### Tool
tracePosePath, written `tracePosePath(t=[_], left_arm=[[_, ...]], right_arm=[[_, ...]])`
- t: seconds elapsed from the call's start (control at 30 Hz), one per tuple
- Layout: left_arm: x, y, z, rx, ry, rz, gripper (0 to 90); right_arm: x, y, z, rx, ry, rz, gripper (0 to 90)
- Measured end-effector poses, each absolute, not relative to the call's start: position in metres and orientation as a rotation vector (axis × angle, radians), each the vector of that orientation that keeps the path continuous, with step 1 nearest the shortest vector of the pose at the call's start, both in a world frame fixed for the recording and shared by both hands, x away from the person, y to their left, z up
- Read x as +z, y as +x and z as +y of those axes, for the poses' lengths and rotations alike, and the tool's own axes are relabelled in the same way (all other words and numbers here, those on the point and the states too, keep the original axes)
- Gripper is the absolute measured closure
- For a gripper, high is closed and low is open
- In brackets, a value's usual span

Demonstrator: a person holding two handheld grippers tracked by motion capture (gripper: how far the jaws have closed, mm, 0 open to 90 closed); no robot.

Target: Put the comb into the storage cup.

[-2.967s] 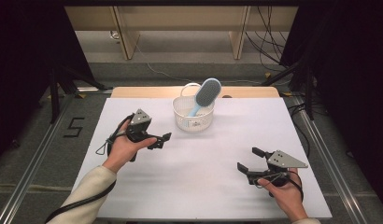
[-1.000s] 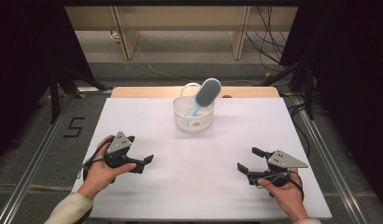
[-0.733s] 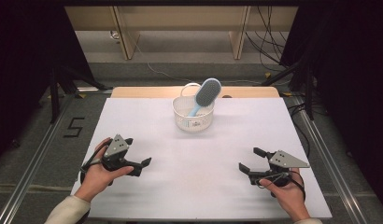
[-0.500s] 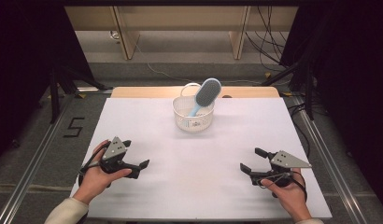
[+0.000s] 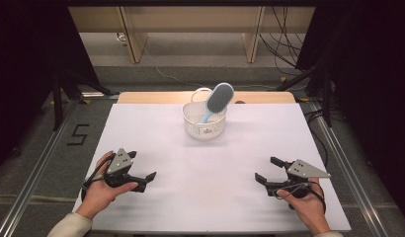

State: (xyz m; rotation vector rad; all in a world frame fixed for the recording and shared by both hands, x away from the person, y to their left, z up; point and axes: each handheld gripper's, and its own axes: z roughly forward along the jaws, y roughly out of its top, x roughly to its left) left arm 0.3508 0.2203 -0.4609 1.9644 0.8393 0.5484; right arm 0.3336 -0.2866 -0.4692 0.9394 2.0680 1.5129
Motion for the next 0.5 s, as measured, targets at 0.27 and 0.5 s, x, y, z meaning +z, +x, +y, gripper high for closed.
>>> tracePosePath(t=[0.27, 0.5], left_arm=[[-0.4622, 0.3499, 0.2167, 0.550, 1.963, 0.839, 0.0], [-0.4613, 0.3485, 0.2102, 0.543, 1.968, 0.830, 0.0]], right_arm=[[-0.4693, 0.3339, -0.2861, 1.509, 0.940, 2.072, 15.5], [-0.4695, 0.3340, -0.2868, 1.500, 0.945, 2.075, 15.5]])
